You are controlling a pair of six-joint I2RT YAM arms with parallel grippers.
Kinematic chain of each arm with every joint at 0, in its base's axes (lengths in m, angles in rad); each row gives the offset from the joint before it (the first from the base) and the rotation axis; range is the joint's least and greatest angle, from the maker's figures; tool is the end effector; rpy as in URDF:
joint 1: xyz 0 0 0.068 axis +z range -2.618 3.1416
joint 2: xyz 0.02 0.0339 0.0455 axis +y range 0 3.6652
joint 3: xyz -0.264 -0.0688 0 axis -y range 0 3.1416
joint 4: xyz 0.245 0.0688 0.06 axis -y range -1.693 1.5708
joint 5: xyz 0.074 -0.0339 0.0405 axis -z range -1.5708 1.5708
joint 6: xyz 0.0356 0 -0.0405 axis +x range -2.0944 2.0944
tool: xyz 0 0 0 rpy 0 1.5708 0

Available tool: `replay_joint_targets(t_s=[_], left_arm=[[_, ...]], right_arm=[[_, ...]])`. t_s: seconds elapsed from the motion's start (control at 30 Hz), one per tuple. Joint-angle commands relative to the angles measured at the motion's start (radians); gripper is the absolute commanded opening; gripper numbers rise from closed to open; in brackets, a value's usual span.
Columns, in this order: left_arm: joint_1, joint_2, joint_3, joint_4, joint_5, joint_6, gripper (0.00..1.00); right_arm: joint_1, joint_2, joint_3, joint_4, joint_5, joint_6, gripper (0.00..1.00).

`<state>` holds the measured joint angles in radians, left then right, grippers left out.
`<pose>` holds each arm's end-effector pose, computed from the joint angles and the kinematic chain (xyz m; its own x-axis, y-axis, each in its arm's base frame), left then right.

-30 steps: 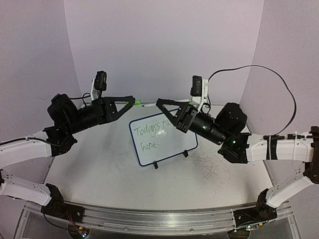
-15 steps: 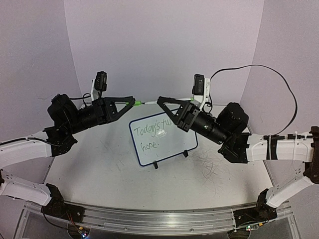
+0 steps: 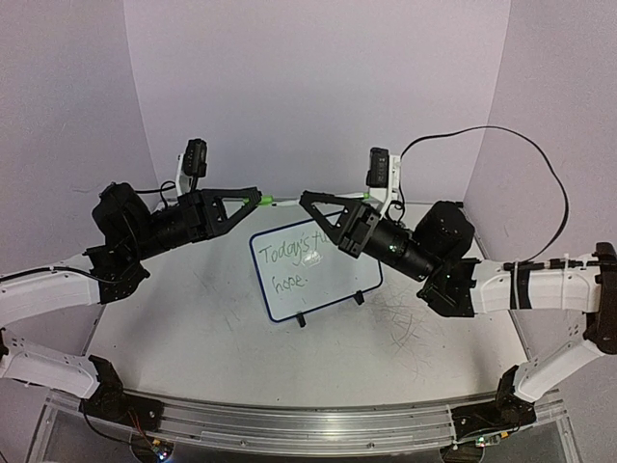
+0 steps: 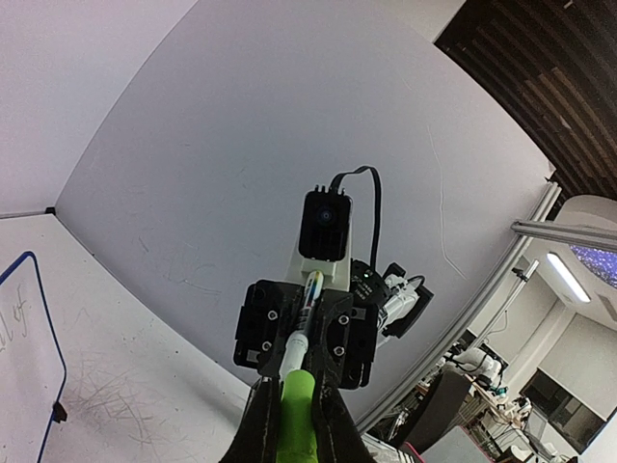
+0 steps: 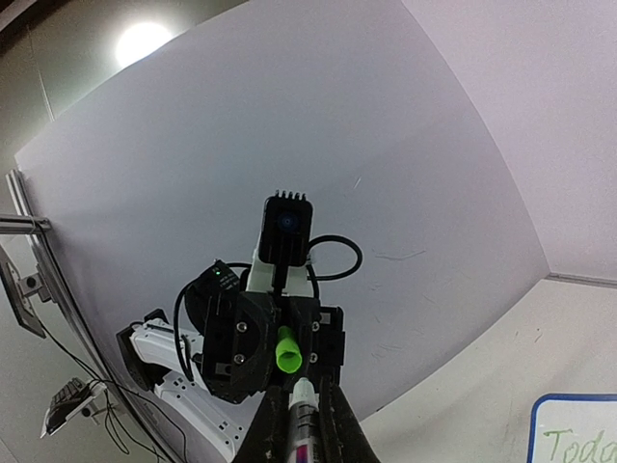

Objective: Write a sentence on the whiteboard
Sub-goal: Insert the whiteboard marker without the cap into the pen cap.

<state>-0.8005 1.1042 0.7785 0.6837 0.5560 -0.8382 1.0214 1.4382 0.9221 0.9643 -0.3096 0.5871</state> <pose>0.1607 -0.1926 0.3643 -0.5459 -0.3441 -0.7639 0.8193 -0.0287 -0.5726 0.1605 0.2829 0.3532 -0.3410 0.4535 -0.8235 -0.9210 0.0144 0.3893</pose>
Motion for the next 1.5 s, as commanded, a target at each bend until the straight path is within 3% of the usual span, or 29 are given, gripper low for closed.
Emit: replay_joint_targets(t_s=[0.0,1.47], left_arm=[[-0.003,-0.023,-0.006,0.05,0.004,0.006,0.0],[-0.003,-0.006,-0.002,0.051,0.005,0.018,0.0]], right_arm=[[-0.003,-0.051,-0.006,0.073,0.02,-0.013,0.0],[-0.003,-0.007,0.014,0.108,-0.009,0.016,0.0]])
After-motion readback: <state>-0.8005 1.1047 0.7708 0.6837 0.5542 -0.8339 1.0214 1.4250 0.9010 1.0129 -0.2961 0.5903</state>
